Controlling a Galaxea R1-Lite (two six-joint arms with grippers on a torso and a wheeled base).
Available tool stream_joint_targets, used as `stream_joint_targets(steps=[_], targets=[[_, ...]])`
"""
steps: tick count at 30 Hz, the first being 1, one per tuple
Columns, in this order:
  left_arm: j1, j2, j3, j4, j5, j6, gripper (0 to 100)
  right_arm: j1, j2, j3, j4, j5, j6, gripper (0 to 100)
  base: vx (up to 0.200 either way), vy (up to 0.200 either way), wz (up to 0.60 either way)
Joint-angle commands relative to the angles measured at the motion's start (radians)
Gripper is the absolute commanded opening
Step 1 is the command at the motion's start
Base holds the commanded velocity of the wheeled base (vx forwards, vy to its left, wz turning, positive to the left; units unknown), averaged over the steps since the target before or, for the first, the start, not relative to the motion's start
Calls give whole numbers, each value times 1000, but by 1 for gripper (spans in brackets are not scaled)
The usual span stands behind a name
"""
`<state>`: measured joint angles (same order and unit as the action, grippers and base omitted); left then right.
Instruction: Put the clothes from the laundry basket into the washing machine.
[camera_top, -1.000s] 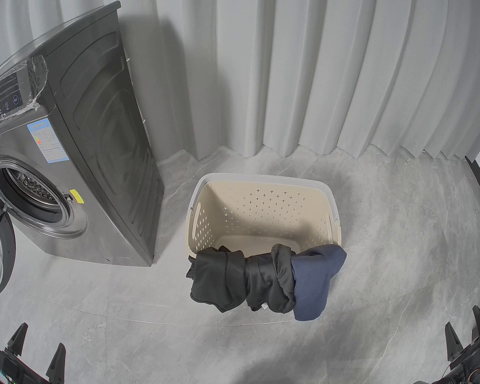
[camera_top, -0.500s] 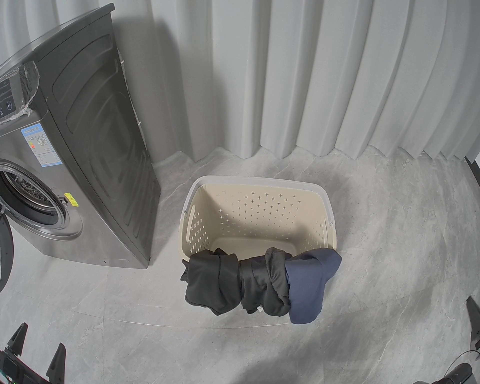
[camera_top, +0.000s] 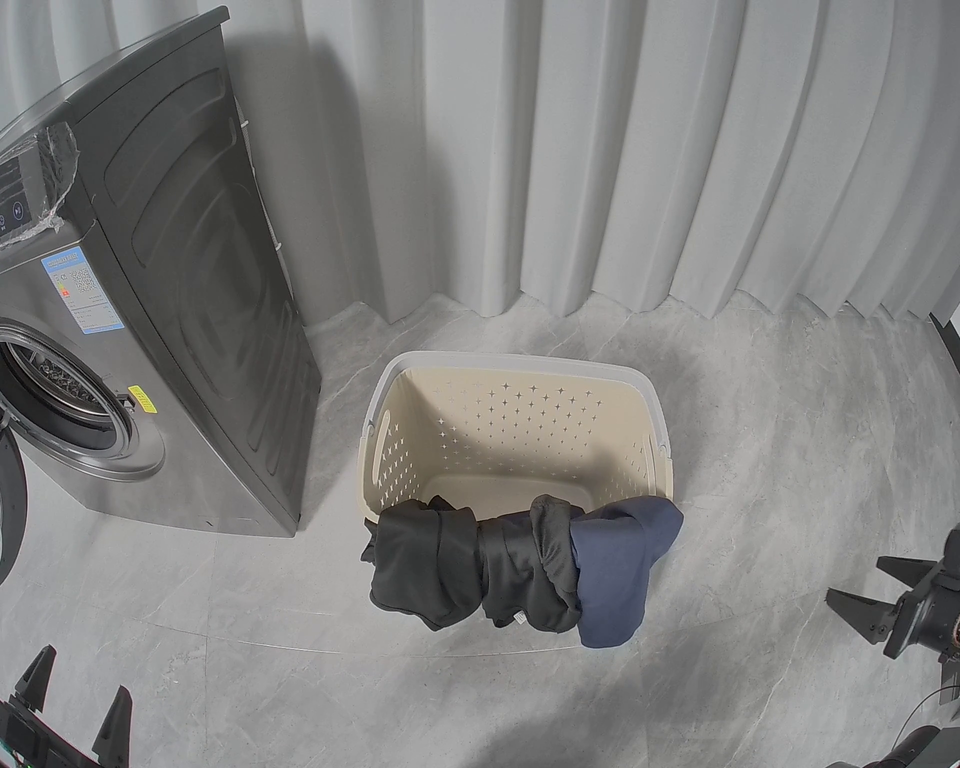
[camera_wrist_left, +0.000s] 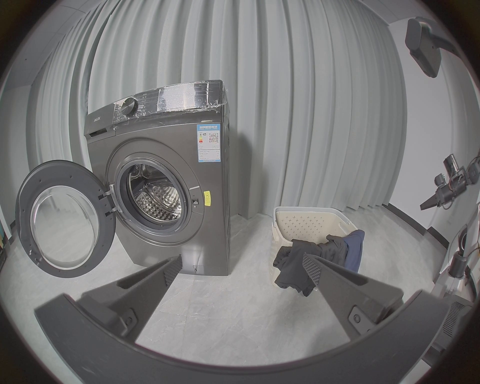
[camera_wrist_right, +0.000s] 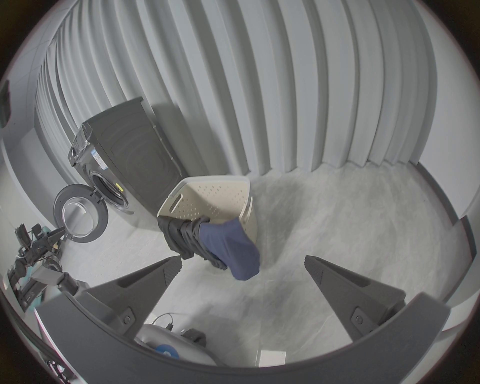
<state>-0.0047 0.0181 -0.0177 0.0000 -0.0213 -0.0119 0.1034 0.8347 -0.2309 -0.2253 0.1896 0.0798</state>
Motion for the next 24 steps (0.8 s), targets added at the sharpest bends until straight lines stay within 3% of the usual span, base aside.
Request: stream_joint_targets(steps=[1,5,12,24], targets=[[0,-15,16,0,0,0,100,65,281,8,-115,4,15,100,0,0,0],[0,-15,16,0,0,0,100,90,437,13,-249,-7,28,100,0,0,0],[0,-15,16,0,0,0,100,197,620,-19,-348,-70,143,100,0,0,0],[0,-15,16,0,0,0,100,236,854,-84,-488,-145,137,100,0,0,0]])
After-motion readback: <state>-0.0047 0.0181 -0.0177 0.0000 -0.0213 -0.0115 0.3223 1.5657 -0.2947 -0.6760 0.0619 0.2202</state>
